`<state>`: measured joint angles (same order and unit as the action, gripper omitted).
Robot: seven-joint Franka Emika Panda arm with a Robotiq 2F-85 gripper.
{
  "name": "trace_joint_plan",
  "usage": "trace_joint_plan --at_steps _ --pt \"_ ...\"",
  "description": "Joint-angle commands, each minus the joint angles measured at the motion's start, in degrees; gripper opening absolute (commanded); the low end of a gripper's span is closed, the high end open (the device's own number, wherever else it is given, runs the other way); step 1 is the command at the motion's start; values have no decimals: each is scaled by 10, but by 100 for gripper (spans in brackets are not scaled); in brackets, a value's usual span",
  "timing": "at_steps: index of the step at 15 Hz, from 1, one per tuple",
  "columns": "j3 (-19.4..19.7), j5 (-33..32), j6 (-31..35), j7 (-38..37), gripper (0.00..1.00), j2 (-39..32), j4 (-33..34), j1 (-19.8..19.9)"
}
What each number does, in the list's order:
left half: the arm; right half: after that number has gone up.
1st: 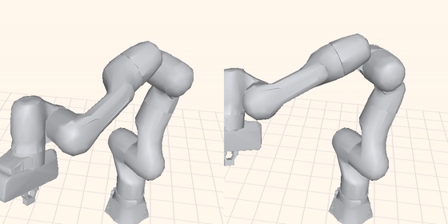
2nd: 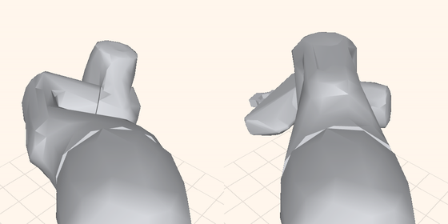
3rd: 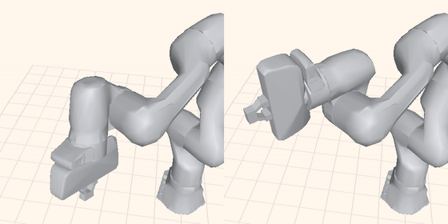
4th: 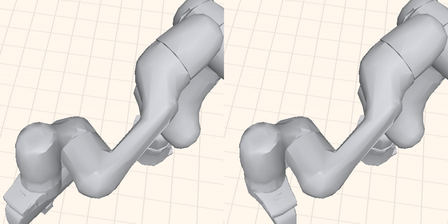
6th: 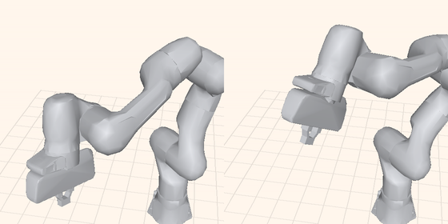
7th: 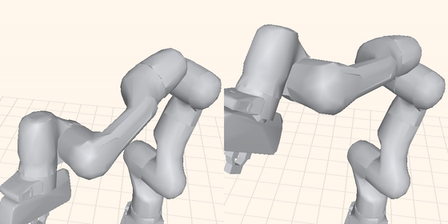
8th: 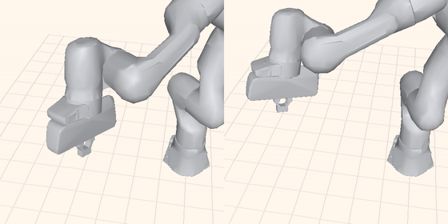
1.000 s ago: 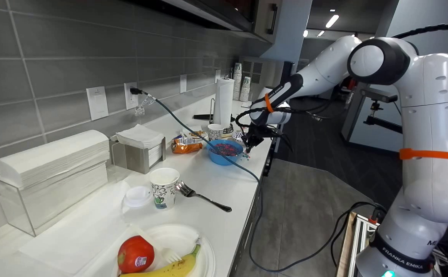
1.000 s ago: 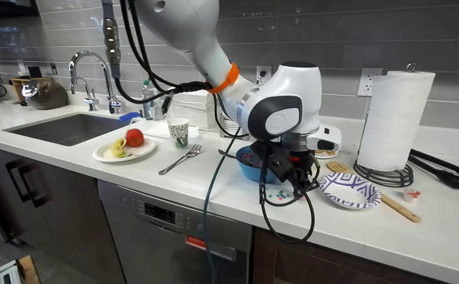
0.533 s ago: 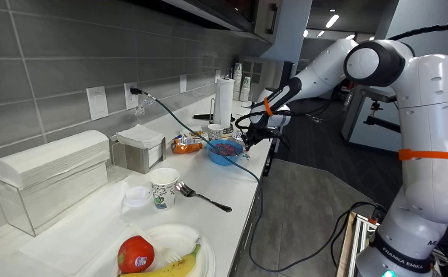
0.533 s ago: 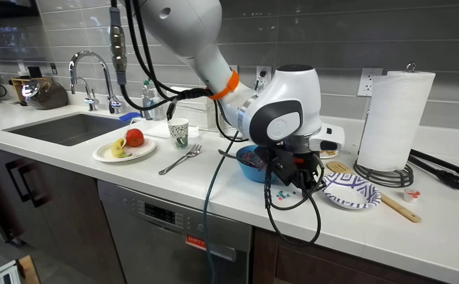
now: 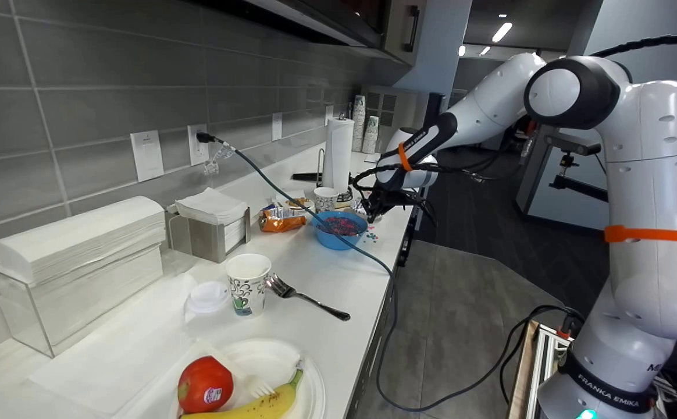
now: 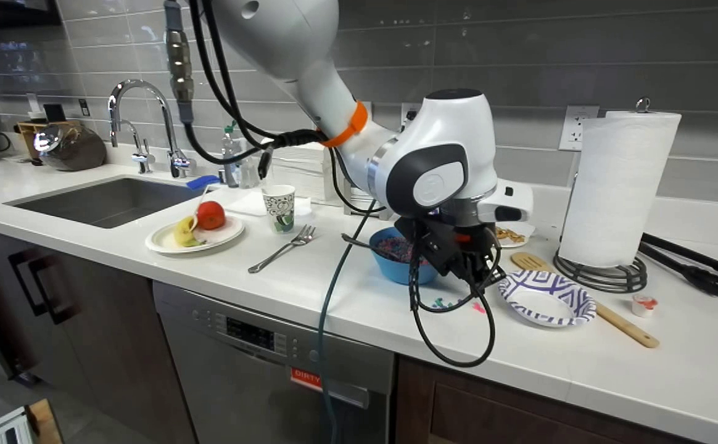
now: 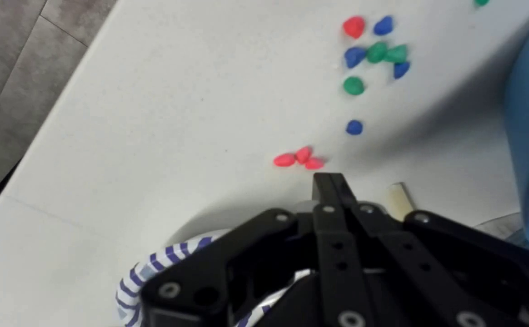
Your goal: Separate the sweets into colors
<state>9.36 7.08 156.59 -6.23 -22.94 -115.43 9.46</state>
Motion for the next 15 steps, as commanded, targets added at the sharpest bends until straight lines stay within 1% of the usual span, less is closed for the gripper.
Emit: trace_joint_plan --at_steps 1,2,4,6,8,11,15 --pt "33 -50 -55 -52 0 43 -20 -30" --pt "35 -57 -85 -62 0 52 -22 -32" --pt "26 -53 -152 -66 0 66 -24 -28" --pt "8 -25 -197 -47 0 76 -24 -17" --pt "2 -12 -227 -44 0 80 -23 -15" --pt "-4 2 -244 -41 0 77 -24 -13" --pt "-6 13 -219 -35 0 69 -35 -11"
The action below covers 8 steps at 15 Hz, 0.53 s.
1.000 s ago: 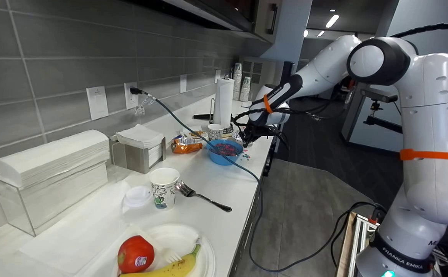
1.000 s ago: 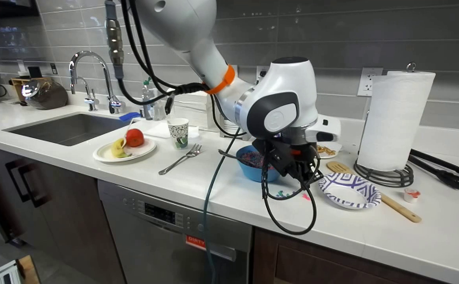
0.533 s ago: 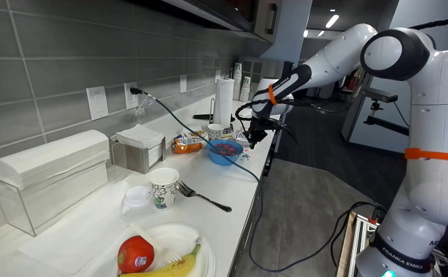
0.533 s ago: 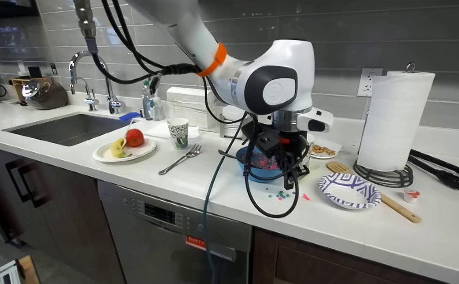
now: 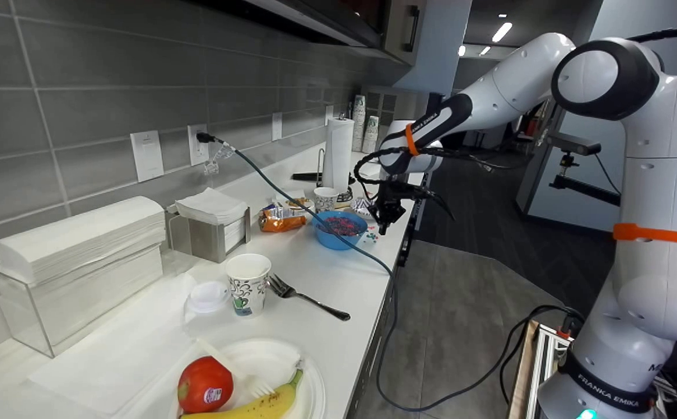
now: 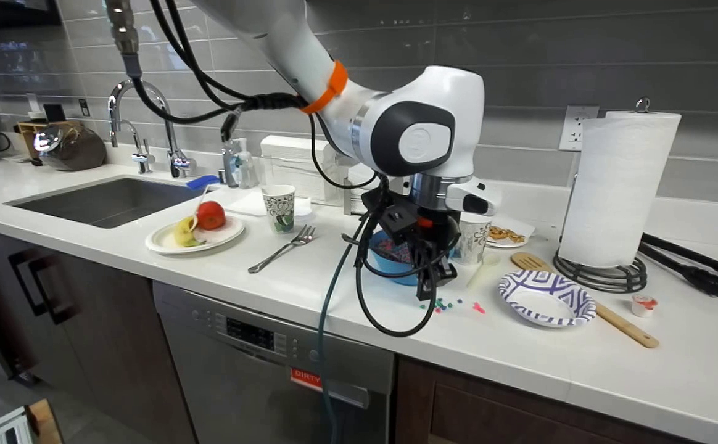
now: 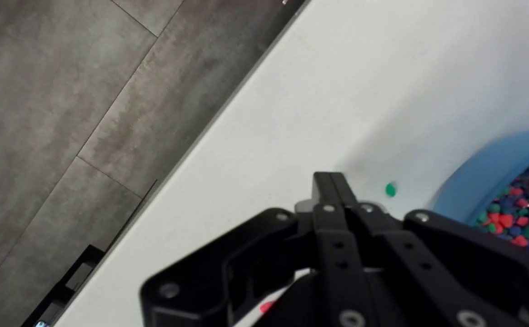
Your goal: Separate the sweets into colors
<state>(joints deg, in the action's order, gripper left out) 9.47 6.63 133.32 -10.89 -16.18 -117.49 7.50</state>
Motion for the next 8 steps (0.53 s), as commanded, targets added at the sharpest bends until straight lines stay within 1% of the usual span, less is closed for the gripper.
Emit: trace_joint_plan --at_steps 1,8 --pt "-7 18 18 13 0 0 -15 9" --pt "-10 39 72 36 0 -11 -20 19"
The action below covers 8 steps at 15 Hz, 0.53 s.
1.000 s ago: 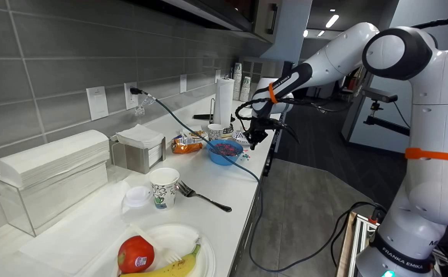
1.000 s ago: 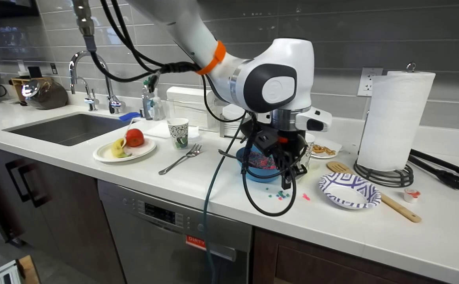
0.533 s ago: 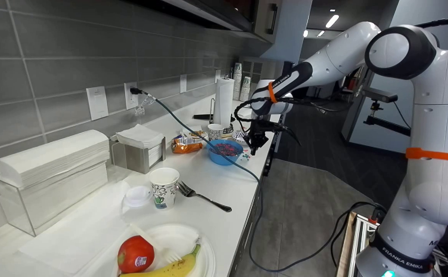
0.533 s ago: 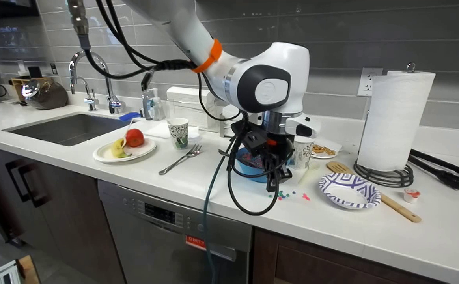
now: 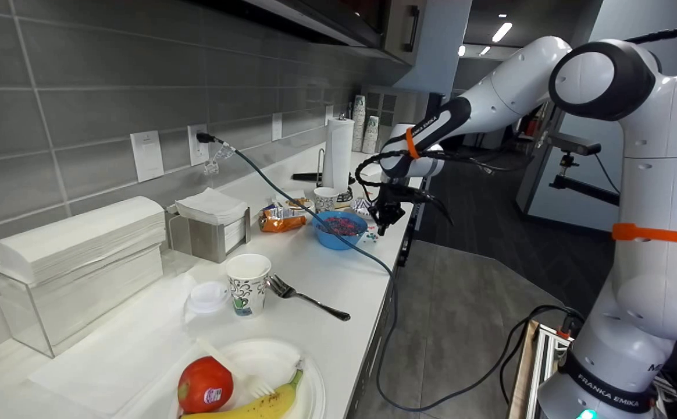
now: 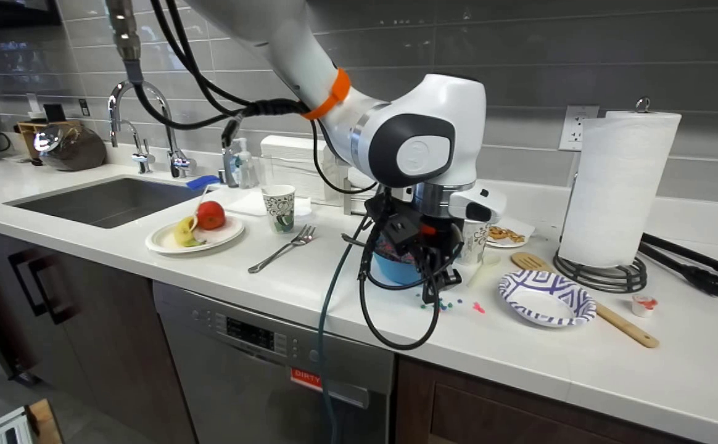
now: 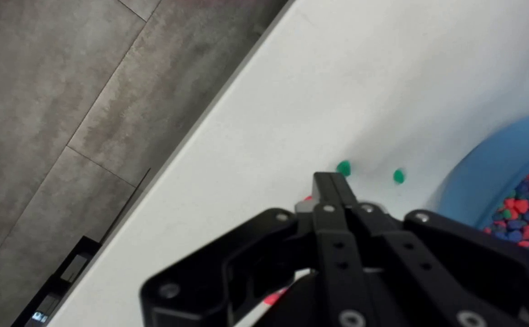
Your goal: Separate the sweets into colors
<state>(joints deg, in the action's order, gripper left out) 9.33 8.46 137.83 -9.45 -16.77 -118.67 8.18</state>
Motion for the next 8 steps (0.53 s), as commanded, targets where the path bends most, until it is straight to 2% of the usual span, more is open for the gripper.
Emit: trace_joint_plan --at_steps 1,8 --pt "-10 26 31 28 0 -7 -8 15" --pt "-22 60 60 76 0 -22 -9 31"
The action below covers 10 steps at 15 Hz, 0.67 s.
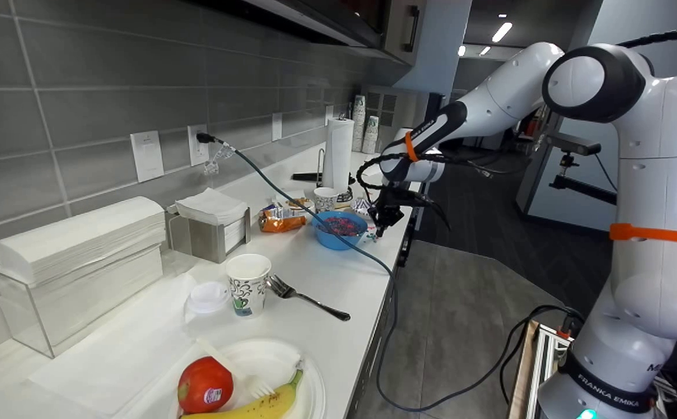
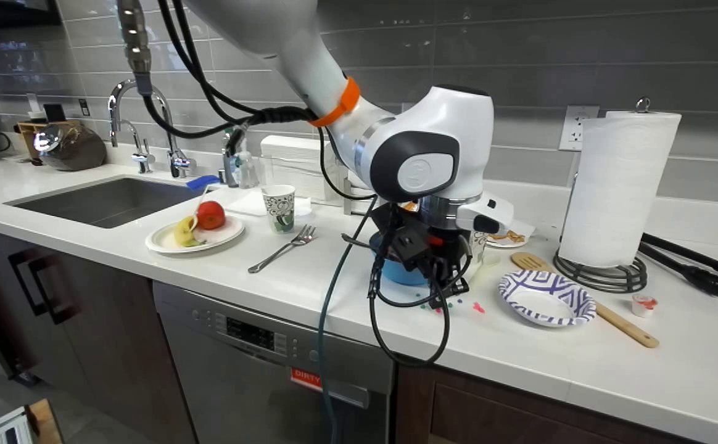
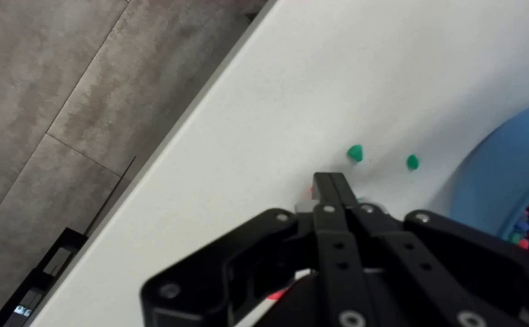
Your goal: Separate the sweets into colors
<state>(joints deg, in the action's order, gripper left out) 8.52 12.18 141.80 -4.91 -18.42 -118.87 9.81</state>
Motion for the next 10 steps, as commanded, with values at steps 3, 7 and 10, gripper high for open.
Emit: trace_joint_plan --at_steps 3,7,10 --pt "-20 33 25 49 0 -9 -7 21" --pt "-30 53 26 77 0 -12 -6 31" --pt "-34 61 27 97 0 -14 -6 36"
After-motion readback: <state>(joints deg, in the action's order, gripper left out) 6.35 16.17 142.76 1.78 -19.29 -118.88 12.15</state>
